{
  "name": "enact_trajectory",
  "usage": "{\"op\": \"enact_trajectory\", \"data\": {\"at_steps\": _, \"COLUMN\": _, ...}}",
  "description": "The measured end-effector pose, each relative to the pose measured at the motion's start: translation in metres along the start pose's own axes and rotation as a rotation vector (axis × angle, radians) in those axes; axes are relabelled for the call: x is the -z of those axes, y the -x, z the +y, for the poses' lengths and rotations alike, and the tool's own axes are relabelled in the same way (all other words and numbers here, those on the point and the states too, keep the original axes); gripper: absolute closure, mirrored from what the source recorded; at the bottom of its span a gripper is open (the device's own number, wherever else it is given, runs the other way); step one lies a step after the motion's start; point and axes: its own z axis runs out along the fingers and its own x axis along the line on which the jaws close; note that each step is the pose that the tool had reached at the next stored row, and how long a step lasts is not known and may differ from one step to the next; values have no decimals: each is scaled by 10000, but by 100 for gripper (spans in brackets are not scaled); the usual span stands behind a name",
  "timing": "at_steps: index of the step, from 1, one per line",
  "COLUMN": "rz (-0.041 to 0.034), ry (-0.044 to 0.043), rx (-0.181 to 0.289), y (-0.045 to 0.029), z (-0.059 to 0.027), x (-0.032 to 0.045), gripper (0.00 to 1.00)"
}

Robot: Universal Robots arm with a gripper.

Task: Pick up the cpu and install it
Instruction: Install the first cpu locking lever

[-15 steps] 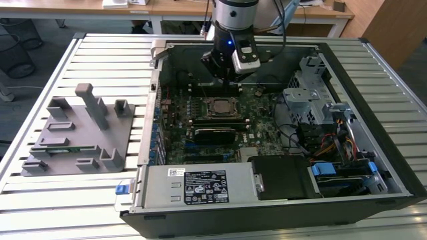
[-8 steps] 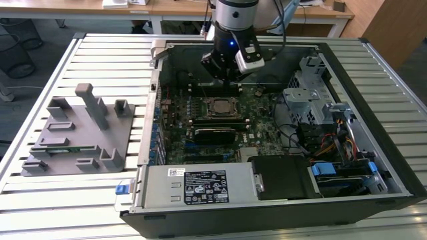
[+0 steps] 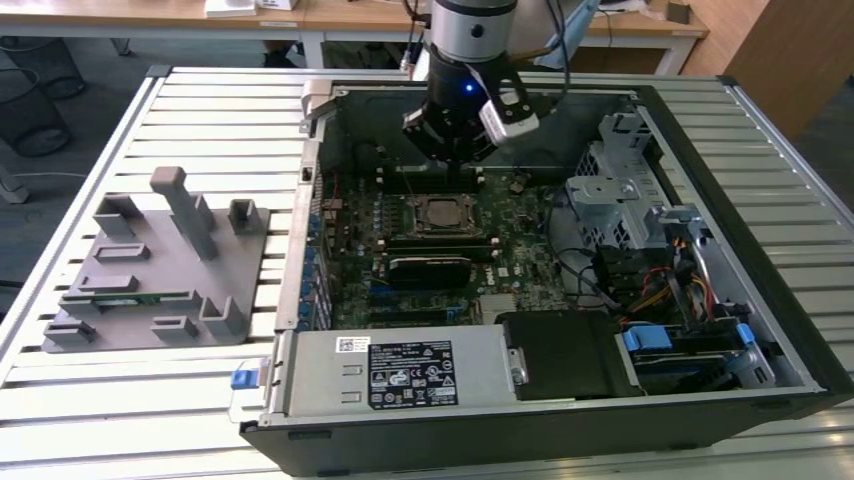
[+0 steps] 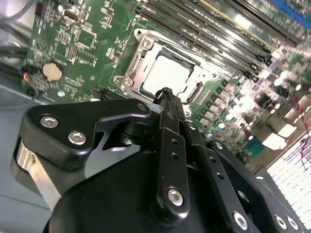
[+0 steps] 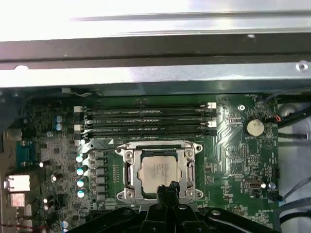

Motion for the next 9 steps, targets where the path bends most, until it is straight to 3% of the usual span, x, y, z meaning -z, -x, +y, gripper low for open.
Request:
{"op": "enact_trajectory", "data": {"at_steps": 3, "rz": -3, "ry": 0, "rx": 442, "y": -6, "z": 0, "x": -7, "gripper": 89}}
{"op": "enact_trajectory", "data": {"at_steps": 6, "rz": -96, "ry": -1, "rx": 453, "y": -81, "z": -3, "x": -9, "gripper": 89}}
{"op": "enact_trajectory", "data": {"at_steps": 9, "rz": -136, "ry": 0, "rx": 339, "y": -129, "z": 1, "x": -12, "gripper": 89}}
